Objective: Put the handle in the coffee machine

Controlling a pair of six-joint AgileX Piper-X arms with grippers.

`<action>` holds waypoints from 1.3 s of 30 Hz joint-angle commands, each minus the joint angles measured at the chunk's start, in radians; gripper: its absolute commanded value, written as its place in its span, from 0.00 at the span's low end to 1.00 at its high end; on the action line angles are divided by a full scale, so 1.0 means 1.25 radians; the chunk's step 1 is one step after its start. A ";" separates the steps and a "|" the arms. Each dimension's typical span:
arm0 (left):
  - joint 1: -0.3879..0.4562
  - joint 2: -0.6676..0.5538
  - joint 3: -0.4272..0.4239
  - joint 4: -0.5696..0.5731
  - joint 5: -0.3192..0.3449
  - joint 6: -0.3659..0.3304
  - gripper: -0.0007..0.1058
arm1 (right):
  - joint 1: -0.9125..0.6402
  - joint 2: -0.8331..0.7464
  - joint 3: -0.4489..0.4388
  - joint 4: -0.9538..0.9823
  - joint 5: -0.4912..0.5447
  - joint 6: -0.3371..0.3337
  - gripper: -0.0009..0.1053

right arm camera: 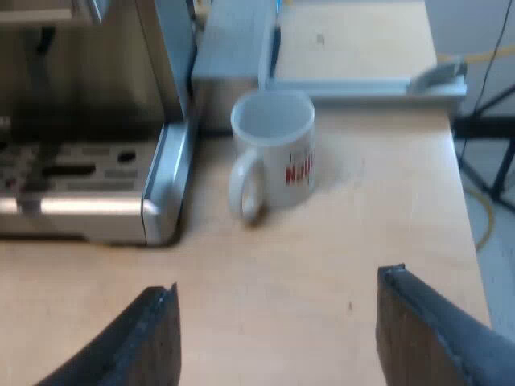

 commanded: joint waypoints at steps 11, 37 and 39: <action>-0.006 -0.110 0.139 -0.270 -0.001 -0.033 0.66 | -0.003 -0.036 0.101 -0.259 -0.005 0.008 0.52; -0.055 -0.110 0.278 -0.199 -0.037 -0.060 0.66 | -0.003 -0.033 0.373 -0.297 -0.005 0.109 0.52; -0.057 -0.110 0.278 -0.199 -0.037 -0.060 0.66 | -0.003 -0.033 0.382 -0.295 -0.005 0.109 0.52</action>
